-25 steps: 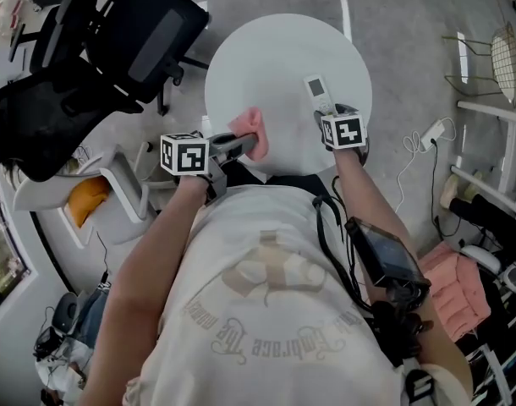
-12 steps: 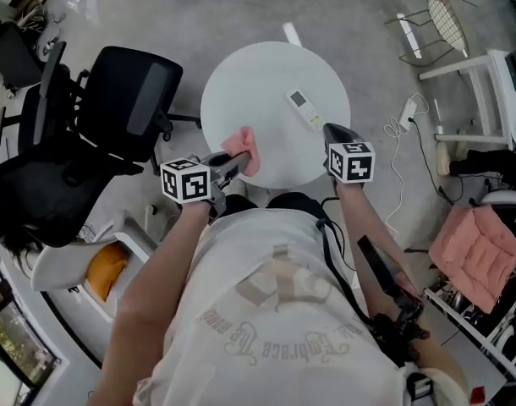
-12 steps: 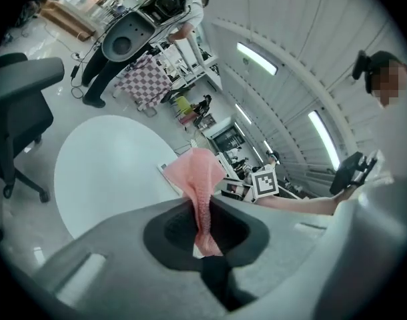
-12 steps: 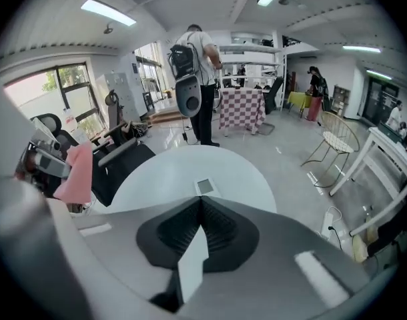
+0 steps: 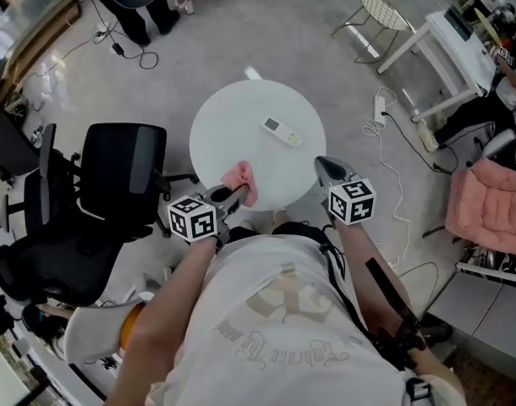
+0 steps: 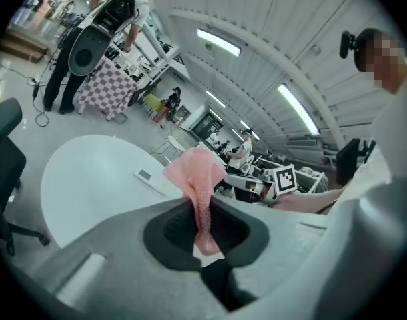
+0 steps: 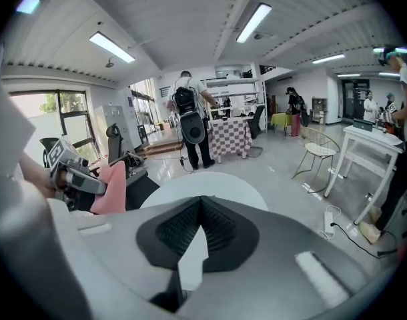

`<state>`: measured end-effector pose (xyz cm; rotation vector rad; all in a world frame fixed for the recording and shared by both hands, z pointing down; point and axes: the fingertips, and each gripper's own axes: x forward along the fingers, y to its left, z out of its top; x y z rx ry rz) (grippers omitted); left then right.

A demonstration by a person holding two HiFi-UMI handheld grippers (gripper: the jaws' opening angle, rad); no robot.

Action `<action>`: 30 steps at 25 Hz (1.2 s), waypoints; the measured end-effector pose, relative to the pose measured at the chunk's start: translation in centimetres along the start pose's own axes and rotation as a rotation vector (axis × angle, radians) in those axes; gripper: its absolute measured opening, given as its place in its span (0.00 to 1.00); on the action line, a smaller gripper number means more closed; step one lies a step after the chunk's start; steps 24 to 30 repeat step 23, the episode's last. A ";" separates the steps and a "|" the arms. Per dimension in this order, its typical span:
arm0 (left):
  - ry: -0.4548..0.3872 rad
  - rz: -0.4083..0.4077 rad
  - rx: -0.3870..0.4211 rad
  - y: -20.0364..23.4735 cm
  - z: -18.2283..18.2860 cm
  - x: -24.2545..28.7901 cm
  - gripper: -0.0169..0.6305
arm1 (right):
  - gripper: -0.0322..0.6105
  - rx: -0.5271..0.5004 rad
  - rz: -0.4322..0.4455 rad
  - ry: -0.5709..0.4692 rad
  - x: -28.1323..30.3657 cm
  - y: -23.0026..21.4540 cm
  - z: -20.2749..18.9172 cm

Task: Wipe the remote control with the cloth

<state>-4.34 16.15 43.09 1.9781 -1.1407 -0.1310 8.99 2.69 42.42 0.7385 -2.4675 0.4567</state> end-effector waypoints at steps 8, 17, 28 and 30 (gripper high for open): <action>0.060 -0.078 0.109 -2.4 -0.4 0.7 0.05 | 0.06 0.051 -0.008 -0.128 -5.5 2.9 -1.2; 0.104 -0.114 0.200 -4.8 -1.6 1.0 0.05 | 0.06 0.038 0.017 -0.176 -7.8 5.2 -1.6; 0.106 -0.111 0.228 -6.5 -2.6 -0.1 0.05 | 0.06 0.030 0.037 -0.178 -9.0 6.6 -1.8; 0.106 -0.111 0.228 -6.5 -2.6 -0.1 0.05 | 0.06 0.030 0.037 -0.178 -9.0 6.6 -1.8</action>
